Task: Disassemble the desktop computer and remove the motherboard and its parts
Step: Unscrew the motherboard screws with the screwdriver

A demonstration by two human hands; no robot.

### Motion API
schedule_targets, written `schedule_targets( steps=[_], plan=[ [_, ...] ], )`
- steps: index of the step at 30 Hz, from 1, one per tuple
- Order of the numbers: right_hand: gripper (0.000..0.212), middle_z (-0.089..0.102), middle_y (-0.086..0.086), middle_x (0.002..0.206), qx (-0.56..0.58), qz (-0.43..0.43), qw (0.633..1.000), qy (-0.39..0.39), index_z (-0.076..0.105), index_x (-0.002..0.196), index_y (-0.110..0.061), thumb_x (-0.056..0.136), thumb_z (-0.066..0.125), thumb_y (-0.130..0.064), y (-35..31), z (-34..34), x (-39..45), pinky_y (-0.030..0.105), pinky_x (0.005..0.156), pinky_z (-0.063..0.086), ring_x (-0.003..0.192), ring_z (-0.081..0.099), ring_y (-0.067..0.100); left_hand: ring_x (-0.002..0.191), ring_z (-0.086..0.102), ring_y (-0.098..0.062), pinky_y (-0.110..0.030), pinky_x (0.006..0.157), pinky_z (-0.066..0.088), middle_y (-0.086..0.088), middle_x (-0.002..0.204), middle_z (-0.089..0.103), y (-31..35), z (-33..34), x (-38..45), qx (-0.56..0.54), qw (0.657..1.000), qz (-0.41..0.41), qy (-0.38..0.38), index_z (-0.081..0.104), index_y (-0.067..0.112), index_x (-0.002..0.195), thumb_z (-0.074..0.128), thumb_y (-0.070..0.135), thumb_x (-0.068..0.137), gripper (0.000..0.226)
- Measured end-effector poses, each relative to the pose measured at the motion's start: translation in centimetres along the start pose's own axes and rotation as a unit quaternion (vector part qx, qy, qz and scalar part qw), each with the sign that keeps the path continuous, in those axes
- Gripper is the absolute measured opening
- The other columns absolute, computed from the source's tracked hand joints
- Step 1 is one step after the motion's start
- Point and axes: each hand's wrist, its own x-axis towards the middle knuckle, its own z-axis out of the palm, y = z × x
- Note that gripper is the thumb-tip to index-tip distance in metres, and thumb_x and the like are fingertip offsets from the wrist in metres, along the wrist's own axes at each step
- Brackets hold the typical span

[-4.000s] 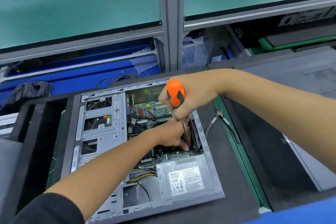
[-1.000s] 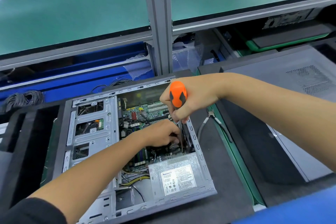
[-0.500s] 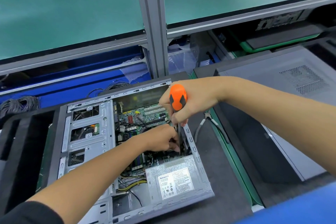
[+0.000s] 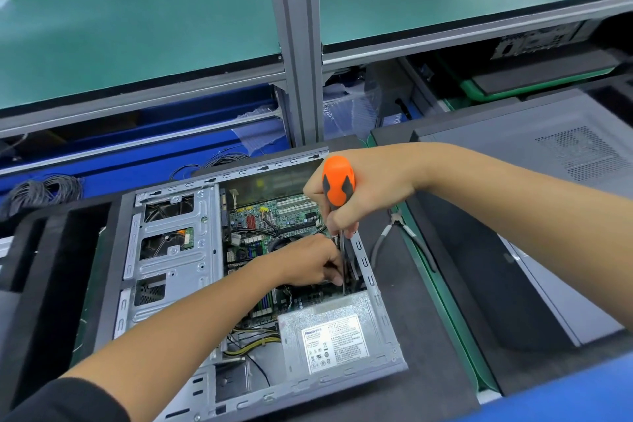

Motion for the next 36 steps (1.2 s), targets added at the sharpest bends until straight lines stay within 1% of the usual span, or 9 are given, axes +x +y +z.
schedule_targets(
  steps=[4,8,12,16,19,22,25,30,36],
  plan=[
    [0.035,0.049,0.039,0.080,0.016,-0.007,1.000,-0.008,0.037,0.065,-0.005,0.083,0.066,0.005,0.1,0.1,0.0,0.029,0.059,0.057,0.072,0.056,0.047,0.060,0.051,-0.003,-0.010,0.049,0.031,0.003,0.069,0.066,-0.2,0.1,-0.1,-0.012,1.000,-0.001,0.009,0.072,0.009,0.078,0.070,0.022,0.087,0.016],
    [0.031,0.055,0.036,0.081,0.003,-0.005,1.000,0.000,0.041,0.067,-0.003,0.083,0.068,0.001,0.2,0.2,0.2,0.033,0.061,0.059,0.071,0.062,0.042,0.058,0.050,0.001,-0.011,0.049,0.034,0.002,0.069,0.065,-0.2,0.3,-0.1,-0.028,1.000,0.000,0.008,0.074,0.006,0.083,0.071,0.017,0.087,0.012],
    [0.034,0.051,0.038,0.081,0.008,-0.006,1.000,-0.004,0.038,0.065,-0.005,0.083,0.067,0.002,0.0,0.2,0.0,0.035,0.059,0.058,0.072,0.057,0.047,0.057,0.050,0.004,-0.009,0.049,0.033,-0.001,0.072,0.068,-0.1,0.3,-0.1,-0.035,0.999,-0.001,0.013,0.076,0.009,0.085,0.072,0.019,0.086,0.011],
    [0.036,0.050,0.039,0.081,0.001,-0.007,1.000,0.002,0.036,0.065,-0.005,0.083,0.067,0.001,0.0,0.1,-0.2,0.025,0.055,0.050,0.071,0.055,0.047,0.051,0.047,0.007,-0.008,0.047,0.032,0.013,0.055,0.055,0.1,0.2,-0.1,-0.040,0.999,-0.006,0.013,0.074,0.007,0.077,0.073,0.019,0.085,0.014],
    [0.035,0.053,0.037,0.082,-0.012,-0.008,1.000,0.011,0.038,0.066,-0.004,0.083,0.067,0.000,-0.1,0.3,-0.2,0.031,0.057,0.051,0.071,0.057,0.044,0.056,0.048,0.002,-0.009,0.049,0.033,0.005,0.062,0.058,0.1,0.3,-0.1,-0.027,1.000,-0.003,0.007,0.073,0.008,0.080,0.072,0.022,0.086,0.015],
    [0.034,0.058,0.030,0.078,-0.037,-0.007,0.999,0.013,0.039,0.064,-0.008,0.083,0.067,-0.002,-0.3,0.5,0.1,0.030,0.055,0.047,0.066,0.067,0.029,0.075,0.056,-0.012,-0.016,0.060,0.041,-0.005,0.080,0.067,0.0,0.6,-0.2,-0.012,1.000,0.001,0.005,0.073,0.006,0.088,0.070,0.024,0.087,0.019],
    [0.039,0.056,0.016,0.064,-0.054,-0.006,0.998,0.012,0.035,0.062,-0.013,0.080,0.067,-0.002,-0.7,0.8,0.3,0.026,0.051,0.040,0.062,0.068,0.016,0.092,0.059,-0.026,-0.038,0.079,0.048,-0.011,0.097,0.069,-0.1,1.2,-0.3,0.013,1.000,-0.003,-0.010,0.071,0.003,0.096,0.068,0.026,0.089,0.024],
    [0.038,0.035,-0.004,0.051,-0.063,-0.006,0.998,0.014,0.033,0.063,-0.010,0.081,0.066,-0.005,-1.0,1.3,0.5,0.024,0.049,0.034,0.056,0.064,0.013,0.091,0.061,-0.030,-0.042,0.078,0.048,-0.018,0.100,0.067,-0.2,2.4,-0.1,0.107,0.994,-0.015,-0.006,0.067,-0.003,0.097,0.063,0.031,0.091,0.034],
    [0.039,0.053,-0.006,0.054,-0.022,-0.008,1.000,-0.013,0.038,0.064,-0.010,0.084,0.072,-0.007,-1.4,0.2,0.5,0.019,0.052,0.044,0.073,0.074,0.022,0.089,0.062,-0.029,-0.043,0.076,0.049,-0.016,0.101,0.066,-0.4,3.1,0.3,0.163,0.986,-0.010,0.033,0.068,-0.001,0.097,0.060,0.022,0.087,0.025]
  ],
)
